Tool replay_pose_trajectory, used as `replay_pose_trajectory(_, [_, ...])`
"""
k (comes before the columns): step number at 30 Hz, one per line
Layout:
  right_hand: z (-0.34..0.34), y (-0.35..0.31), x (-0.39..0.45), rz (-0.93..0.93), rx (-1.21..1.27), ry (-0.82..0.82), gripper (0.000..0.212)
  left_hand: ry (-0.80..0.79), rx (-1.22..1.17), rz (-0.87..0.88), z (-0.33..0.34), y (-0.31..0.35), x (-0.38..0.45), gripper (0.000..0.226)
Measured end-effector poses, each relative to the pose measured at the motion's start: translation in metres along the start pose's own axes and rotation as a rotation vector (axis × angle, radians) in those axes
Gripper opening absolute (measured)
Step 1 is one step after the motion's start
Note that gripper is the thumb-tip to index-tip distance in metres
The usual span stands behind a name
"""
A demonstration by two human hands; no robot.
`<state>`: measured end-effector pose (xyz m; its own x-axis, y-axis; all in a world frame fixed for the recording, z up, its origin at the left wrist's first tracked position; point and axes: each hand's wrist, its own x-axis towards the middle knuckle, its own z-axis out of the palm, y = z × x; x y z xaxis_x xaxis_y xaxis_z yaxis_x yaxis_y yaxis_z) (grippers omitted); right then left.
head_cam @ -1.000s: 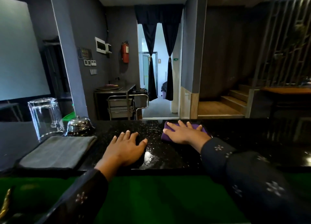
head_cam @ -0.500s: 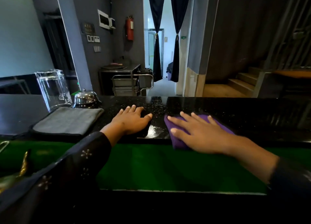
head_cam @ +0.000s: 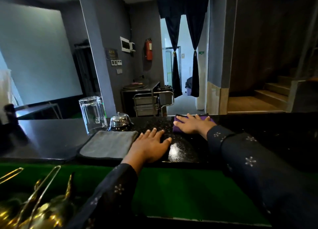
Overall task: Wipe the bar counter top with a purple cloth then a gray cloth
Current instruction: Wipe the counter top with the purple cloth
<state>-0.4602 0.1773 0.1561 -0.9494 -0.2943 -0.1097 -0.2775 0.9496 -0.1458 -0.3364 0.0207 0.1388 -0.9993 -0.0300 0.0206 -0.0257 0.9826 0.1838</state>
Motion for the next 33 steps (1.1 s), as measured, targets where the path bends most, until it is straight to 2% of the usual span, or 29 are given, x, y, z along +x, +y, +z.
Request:
replay_pose_trajectory(3, [0.004,-0.005,-0.008,-0.011,-0.006,-0.023,0.066,0.007,-0.024,0.017,0.0,-0.002,0.0,0.063])
replay_pose_trajectory(8, [0.02,0.002,-0.077,-0.194,-0.082,0.004,0.057,0.001,-0.056,0.018,-0.004,-0.002,-0.005,0.062])
replay_pose_trajectory(11, [0.021,0.027,-0.123,-0.27,-0.066,0.011,0.062,0.035,-0.023,0.096,-0.013,-0.003,-0.013,0.056])
replay_pose_trajectory(13, [0.013,0.04,-0.121,-0.222,-0.061,-0.002,0.07,0.097,0.064,0.118,-0.025,-0.015,-0.02,0.054])
replay_pose_trajectory(15, [0.008,0.041,-0.097,-0.104,-0.071,0.006,0.065,0.129,0.095,0.078,-0.036,-0.038,-0.024,0.056])
replay_pose_trajectory(18, [0.008,0.024,-0.059,0.035,-0.066,0.029,0.065,0.082,0.033,-0.038,-0.037,-0.068,-0.029,0.058])
replay_pose_trajectory(20, [0.01,0.001,-0.045,0.045,-0.043,0.029,0.068,0.049,-0.009,-0.073,-0.03,-0.075,-0.029,0.06])
replay_pose_trajectory(22, [0.015,-0.027,-0.042,-0.016,-0.041,0.02,0.067,0.057,0.001,-0.078,-0.026,-0.076,-0.026,0.06])
replay_pose_trajectory(25, [0.025,-0.059,-0.063,-0.217,-0.071,0.01,0.06,0.062,-0.007,-0.079,-0.025,-0.077,-0.024,0.057])
replay_pose_trajectory(28, [0.03,-0.052,-0.103,-0.407,-0.072,-0.016,0.057,0.061,-0.005,-0.068,-0.024,-0.08,-0.024,0.056])
replay_pose_trajectory(30, [0.026,-0.036,-0.123,-0.451,-0.069,-0.05,0.064,0.063,-0.008,-0.065,-0.023,-0.081,-0.023,0.056])
replay_pose_trajectory(33, [0.016,-0.022,-0.112,-0.38,-0.053,-0.069,0.065,0.074,0.0,-0.068,-0.022,-0.08,-0.022,0.055])
